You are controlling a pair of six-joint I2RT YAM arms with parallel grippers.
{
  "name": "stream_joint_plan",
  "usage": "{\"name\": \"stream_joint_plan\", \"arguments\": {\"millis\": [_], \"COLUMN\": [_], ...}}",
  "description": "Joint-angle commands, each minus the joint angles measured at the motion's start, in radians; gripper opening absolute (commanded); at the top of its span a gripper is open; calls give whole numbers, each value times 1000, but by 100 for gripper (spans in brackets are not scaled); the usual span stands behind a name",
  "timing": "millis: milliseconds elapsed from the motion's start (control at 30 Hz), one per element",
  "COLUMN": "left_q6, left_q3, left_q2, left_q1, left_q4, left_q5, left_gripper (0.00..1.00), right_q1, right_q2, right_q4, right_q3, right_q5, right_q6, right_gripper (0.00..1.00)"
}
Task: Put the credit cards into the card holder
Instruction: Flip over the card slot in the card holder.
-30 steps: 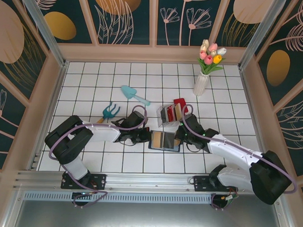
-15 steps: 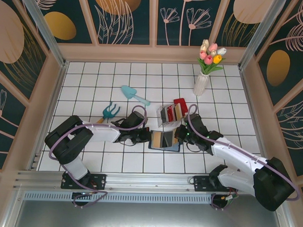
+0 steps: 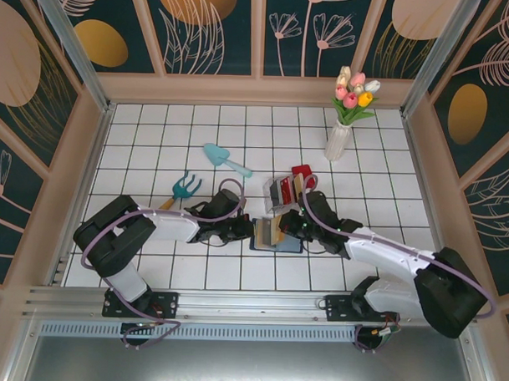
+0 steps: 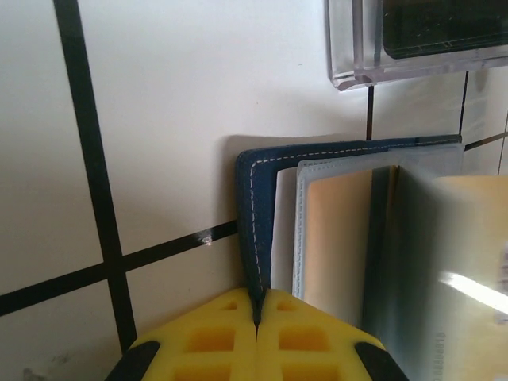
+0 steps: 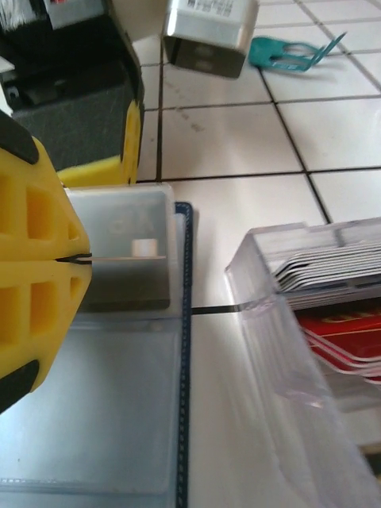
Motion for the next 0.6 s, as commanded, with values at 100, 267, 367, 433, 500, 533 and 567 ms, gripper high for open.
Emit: {"name": "stream_joint_plan", "arguments": {"millis": [100, 267, 367, 433, 500, 533, 567], "left_q6": [-42, -44, -36, -29, -27, -27, -28], "left_q3": [-63, -71, -67, -62, -62, -64, -65], "left_q2": [-55, -105, -114, -111, -111, -111, -112], "left_q1": [-10, -10, -10, -10, -10, -10, -10], "left_q4": [-44, -79, -65, -55, -46, -41, -39], "left_q5": [-78, -132, -122, -116, -112, -111, -110], "left_gripper": [7, 26, 37, 41, 45, 47, 49], "right_q1": [17, 14, -5, -24, -34, -35, -35], "right_q2": [51, 17, -18, -28, -26, -25, -22], "right_q4": [55, 19, 31, 72, 110, 127, 135], "right_q3": [3, 6, -11, -39, -62, -73, -78], "right_q5": [31, 52, 38, 2, -26, -32, -32], "right_q6": [22, 14, 13, 13, 26, 32, 35], "right_gripper": [0, 0, 0, 0, 0, 0, 0]}}
